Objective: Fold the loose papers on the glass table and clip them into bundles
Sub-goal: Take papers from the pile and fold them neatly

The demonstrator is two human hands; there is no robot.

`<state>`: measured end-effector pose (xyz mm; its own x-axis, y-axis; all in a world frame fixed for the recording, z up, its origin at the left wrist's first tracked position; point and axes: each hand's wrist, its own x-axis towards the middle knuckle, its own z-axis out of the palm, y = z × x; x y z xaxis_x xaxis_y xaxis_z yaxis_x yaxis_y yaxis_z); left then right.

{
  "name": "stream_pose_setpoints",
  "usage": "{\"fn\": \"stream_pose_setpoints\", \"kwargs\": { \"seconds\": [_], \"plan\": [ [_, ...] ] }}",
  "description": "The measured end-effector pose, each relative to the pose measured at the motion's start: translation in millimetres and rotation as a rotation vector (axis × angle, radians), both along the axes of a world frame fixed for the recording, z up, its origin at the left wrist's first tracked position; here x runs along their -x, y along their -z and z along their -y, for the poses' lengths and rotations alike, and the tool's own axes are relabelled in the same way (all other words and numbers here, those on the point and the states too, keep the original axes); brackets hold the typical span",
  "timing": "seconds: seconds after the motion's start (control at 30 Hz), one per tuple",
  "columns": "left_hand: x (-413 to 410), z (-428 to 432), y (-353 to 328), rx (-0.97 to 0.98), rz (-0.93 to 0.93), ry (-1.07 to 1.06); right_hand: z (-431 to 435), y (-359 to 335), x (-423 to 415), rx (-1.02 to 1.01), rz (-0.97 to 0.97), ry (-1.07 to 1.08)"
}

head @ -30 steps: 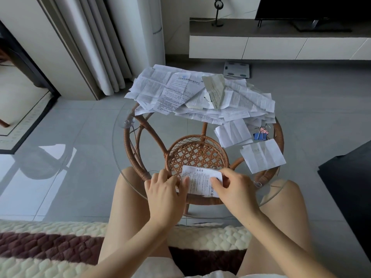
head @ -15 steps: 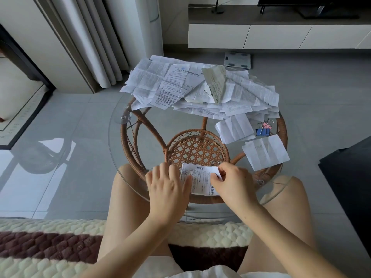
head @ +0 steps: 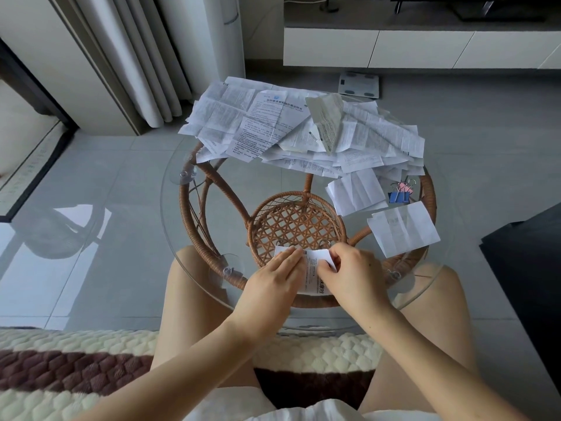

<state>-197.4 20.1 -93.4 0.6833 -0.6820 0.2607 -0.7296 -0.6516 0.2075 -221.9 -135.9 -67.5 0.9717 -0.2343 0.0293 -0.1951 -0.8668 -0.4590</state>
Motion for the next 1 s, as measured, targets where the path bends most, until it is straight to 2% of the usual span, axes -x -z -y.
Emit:
{"fn": "stream_pose_setpoints", "kwargs": {
  "seconds": [0.3,0.4,0.5,0.67,0.87,1.0],
  "plan": [
    [-0.1,0.1,4.2,-0.002,-0.06,-0.007,-2.4,1.7,0.8,0.051,0.001,0.006],
    [-1.5,-3.5,3.9,0.024,-0.112,0.006,-10.1,4.3,12.0,0.183,0.131,0.007],
    [-0.3,-6.0,4.9,0.031,-0.122,0.012,-21.7,18.2,24.4,0.301,0.154,-0.02],
    [0.6,-7.7,4.7,-0.003,-0.112,0.011,-23.7,32.4,30.3,0.248,0.101,-0.009],
    [-11.0,-24.4,2.8,-0.107,-0.067,0.078,-3.8,36.8,35.2,0.102,0.212,-0.085],
    [-17.7,-33.9,0.1,-0.198,-0.022,0.115,6.2,41.9,35.7,0.06,0.194,-0.135]
  ]
}}
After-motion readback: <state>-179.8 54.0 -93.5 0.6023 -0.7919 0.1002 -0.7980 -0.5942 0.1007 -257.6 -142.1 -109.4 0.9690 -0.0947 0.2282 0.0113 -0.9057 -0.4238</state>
